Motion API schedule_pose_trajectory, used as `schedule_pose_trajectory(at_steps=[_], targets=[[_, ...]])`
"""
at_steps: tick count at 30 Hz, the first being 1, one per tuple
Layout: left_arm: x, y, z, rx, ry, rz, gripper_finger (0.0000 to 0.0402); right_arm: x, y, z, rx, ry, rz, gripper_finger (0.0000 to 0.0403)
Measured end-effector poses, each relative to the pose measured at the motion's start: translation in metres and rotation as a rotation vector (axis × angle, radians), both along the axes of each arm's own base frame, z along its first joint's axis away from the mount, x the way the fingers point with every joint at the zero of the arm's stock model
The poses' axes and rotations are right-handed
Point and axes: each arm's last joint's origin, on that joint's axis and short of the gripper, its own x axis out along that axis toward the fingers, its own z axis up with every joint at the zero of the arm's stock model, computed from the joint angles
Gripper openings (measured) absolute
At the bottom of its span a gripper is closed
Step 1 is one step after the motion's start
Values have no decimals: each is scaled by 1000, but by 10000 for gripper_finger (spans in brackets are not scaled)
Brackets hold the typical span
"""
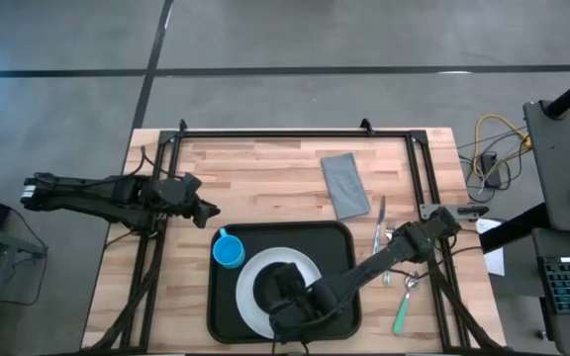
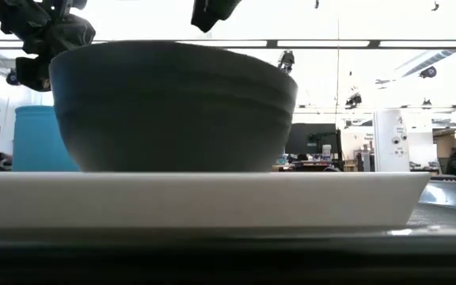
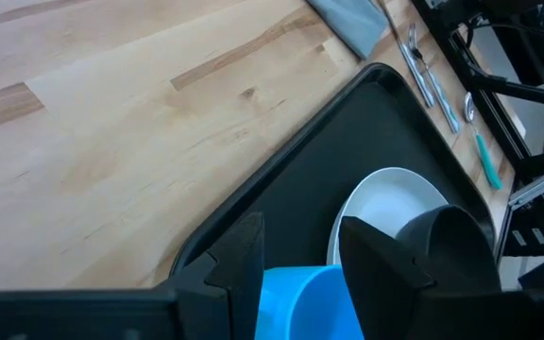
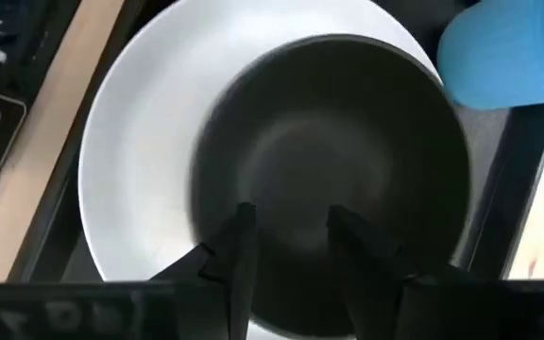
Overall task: Set up tray
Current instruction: Put the black bowl on the white plate, then put the gray napkin on the black tray to the right side of the white plate
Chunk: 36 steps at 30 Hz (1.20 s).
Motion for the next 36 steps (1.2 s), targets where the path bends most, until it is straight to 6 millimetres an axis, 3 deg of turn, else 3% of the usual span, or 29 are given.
schedule_pose_trajectory(at_steps=[6, 13, 21, 32, 36], targets=[[0, 0, 0, 0, 0, 0, 120, -7, 1, 2, -9, 0, -128, 122], [0, 0, 0, 0, 0, 0, 120, -21, -16, 22, -10, -16, -427, 108], [0, 0, 0, 0, 0, 0, 120, -32, -25, 23, -43, 44, -599, 92], [0, 0, 0, 0, 0, -1, 120, -16, -1, 22, 286, -143, -794, 62], [0, 0, 0, 0, 0, -1, 120, -21, 8, 51, 420, -413, -938, 59]])
